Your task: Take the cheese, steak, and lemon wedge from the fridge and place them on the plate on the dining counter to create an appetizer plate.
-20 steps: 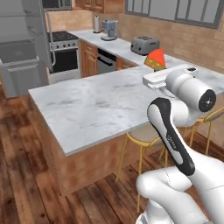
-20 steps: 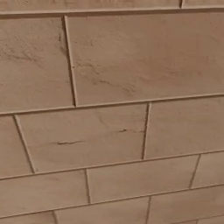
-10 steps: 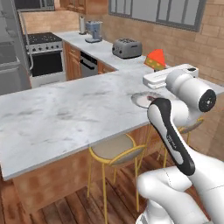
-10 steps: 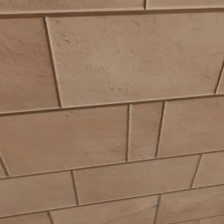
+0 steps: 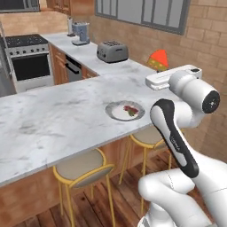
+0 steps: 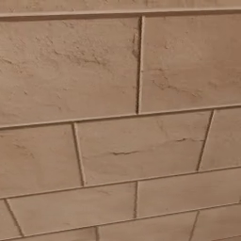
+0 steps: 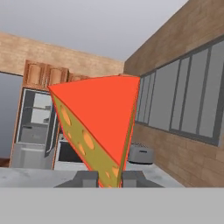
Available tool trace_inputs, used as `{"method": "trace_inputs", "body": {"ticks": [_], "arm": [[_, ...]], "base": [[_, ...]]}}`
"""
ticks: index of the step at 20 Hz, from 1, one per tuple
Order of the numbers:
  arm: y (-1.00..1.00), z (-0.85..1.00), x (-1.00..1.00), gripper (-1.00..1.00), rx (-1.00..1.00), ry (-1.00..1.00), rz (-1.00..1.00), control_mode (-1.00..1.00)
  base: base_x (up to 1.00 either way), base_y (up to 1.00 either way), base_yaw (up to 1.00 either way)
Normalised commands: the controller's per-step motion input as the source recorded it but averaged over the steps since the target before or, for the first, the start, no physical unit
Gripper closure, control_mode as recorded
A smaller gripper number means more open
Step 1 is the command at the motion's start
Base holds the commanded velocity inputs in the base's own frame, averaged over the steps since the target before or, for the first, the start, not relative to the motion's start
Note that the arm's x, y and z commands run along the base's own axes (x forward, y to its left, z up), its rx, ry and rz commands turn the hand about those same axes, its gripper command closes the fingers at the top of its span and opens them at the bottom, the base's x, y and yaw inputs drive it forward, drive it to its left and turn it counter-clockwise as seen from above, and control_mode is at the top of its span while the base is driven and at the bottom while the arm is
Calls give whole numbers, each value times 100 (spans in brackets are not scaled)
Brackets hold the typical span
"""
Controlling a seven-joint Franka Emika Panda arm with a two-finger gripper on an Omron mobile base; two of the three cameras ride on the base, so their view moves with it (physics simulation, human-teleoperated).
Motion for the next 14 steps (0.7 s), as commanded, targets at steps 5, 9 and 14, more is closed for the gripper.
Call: {"method": "trace_inputs", "body": {"ticks": [5,9,14], "arm": [[0,0,0,100,0,0,0,100],[0,0,0,100,0,0,0,100],[0,0,0,100,0,0,0,100]], "base": [[69,-12,-5],[74,2,-8],[68,1,-7]]}}
